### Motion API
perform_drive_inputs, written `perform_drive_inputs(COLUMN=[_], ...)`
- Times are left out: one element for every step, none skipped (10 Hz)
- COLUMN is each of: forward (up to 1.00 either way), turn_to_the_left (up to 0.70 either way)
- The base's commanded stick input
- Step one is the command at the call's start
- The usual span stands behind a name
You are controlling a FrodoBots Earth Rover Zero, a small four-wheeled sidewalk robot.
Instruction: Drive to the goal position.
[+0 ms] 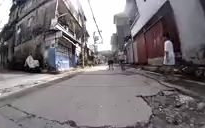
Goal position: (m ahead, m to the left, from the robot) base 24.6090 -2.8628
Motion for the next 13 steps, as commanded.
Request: perform_drive_inputs(forward=[0.90, 1.00, 1.00, 1.00, 1.00, 1.00, 1.00, 1.00, 1.00, 1.00, 1.00, 1.00, 1.00], turn_to_the_left=[0.00, 0.00, 0.00, 0.00, 0.00, -0.21, -0.27, -0.27, -0.08, 0.00, 0.00, 0.00, -0.18])
